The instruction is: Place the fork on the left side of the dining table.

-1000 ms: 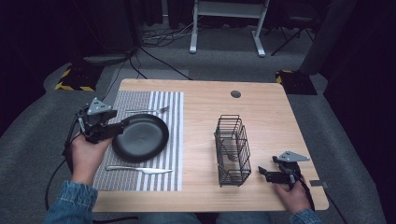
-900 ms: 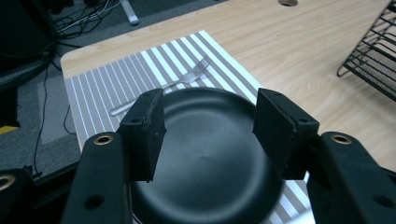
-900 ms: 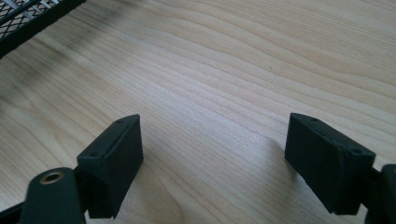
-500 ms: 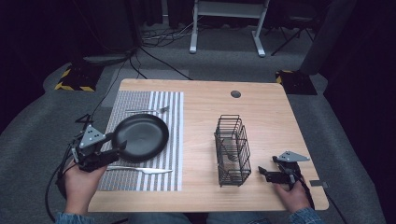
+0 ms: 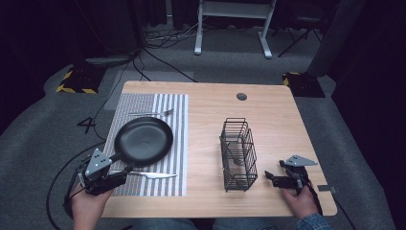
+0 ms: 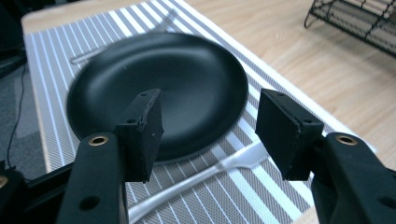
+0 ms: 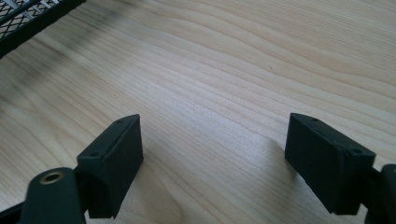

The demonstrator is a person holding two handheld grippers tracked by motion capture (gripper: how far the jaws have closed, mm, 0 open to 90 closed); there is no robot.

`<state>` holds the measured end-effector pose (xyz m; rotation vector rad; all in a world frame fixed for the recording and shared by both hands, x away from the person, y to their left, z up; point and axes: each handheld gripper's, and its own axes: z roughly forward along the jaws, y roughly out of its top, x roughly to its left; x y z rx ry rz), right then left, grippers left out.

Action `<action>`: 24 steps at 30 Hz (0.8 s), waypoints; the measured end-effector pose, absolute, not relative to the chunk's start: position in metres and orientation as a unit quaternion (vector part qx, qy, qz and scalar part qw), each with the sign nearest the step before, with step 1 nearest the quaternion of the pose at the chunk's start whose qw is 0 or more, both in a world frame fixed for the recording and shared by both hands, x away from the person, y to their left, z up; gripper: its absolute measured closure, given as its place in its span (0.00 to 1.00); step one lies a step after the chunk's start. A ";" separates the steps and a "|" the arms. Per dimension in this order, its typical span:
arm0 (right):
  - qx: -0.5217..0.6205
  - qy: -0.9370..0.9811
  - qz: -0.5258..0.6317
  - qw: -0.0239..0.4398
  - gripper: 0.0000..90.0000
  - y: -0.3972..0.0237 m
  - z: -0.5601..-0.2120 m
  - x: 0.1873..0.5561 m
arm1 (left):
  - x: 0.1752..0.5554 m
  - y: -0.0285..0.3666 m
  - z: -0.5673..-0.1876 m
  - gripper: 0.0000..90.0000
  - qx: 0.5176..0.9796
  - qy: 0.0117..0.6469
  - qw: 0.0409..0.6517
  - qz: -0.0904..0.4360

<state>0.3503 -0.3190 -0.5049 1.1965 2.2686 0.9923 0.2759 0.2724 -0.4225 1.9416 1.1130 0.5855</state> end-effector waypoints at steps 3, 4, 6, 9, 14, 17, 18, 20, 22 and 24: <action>0.427 0.809 0.354 0.195 0.21 -0.319 -0.505 0.350 | 0.275 0.272 -0.430 0.45 0.773 0.439 0.396 0.229; 0.427 0.809 0.354 0.195 0.21 -0.319 -0.505 0.350 | 0.275 0.272 -0.435 0.45 0.776 0.440 0.393 0.224; 0.427 0.809 0.354 0.195 0.21 -0.319 -0.505 0.350 | 0.275 0.272 -0.440 0.44 0.779 0.442 0.387 0.220; 0.427 0.809 0.354 0.195 0.21 -0.319 -0.505 0.350 | 0.272 0.274 -0.449 0.44 0.778 0.445 0.391 0.211; 0.426 0.809 0.354 0.195 0.21 -0.319 -0.505 0.350 | 0.271 0.278 -0.466 0.44 0.788 0.444 0.384 0.185; 0.427 0.809 0.354 0.195 0.21 -0.319 -0.505 0.350 | 0.271 0.278 -0.471 0.43 0.801 0.437 0.373 0.170; 0.427 0.809 0.354 0.195 0.21 -0.319 -0.505 0.350 | 0.270 0.277 -0.473 0.43 0.804 0.435 0.370 0.166; 0.426 0.809 0.354 0.195 0.21 -0.319 -0.505 0.350 | 0.269 0.274 -0.478 0.43 0.812 0.433 0.359 0.159; 0.427 0.809 0.354 0.195 0.21 -0.319 -0.505 0.350 | 0.269 0.274 -0.480 0.43 0.814 0.432 0.355 0.157; 0.426 0.809 0.354 0.195 0.21 -0.319 -0.505 0.350 | 0.268 0.272 -0.483 0.41 0.816 0.438 0.346 0.148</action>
